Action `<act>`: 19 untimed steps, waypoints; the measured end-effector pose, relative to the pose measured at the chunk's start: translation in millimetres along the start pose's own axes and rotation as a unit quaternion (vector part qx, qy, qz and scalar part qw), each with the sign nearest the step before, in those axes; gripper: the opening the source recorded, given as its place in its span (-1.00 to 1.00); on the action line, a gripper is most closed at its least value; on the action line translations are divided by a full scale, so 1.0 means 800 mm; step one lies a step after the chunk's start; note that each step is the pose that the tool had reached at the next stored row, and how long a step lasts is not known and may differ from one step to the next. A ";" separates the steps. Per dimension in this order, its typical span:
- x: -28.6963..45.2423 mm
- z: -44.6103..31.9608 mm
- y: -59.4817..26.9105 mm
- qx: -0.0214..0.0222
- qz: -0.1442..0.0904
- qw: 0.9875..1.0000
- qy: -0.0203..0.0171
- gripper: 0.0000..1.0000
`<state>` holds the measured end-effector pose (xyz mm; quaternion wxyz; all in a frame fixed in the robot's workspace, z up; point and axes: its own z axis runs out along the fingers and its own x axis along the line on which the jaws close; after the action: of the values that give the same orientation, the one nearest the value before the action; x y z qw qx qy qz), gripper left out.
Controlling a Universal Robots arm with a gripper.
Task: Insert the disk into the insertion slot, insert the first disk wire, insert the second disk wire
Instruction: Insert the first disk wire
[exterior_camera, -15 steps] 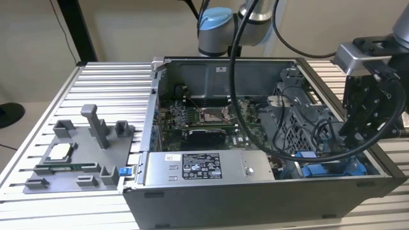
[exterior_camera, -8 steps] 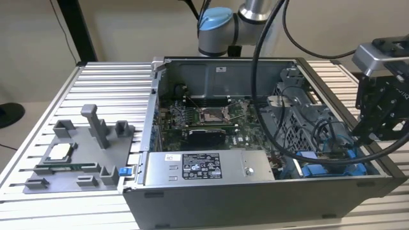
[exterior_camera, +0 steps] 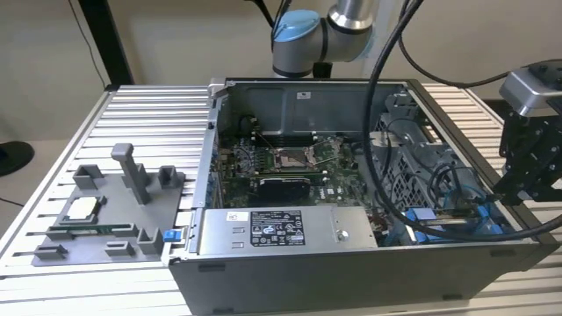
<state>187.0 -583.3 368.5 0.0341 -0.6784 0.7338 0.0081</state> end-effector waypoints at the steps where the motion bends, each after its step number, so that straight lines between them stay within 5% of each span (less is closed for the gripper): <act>1: 0.0025 0.0002 -0.001 -0.001 0.000 1.000 -0.003 -1.00; 2: 0.0046 0.0001 -0.001 -0.002 0.000 1.000 -0.005 -1.00; 3: 0.0067 0.0000 -0.002 -0.003 0.000 1.000 -0.008 1.00; 7: 0.0111 0.0022 -0.004 -0.006 0.001 1.000 -0.019 1.00; 19: 0.0118 0.0093 -0.004 -0.018 0.002 0.999 -0.035 1.00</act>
<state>189.7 -592.5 360.6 0.0473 -0.6765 0.7335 0.0452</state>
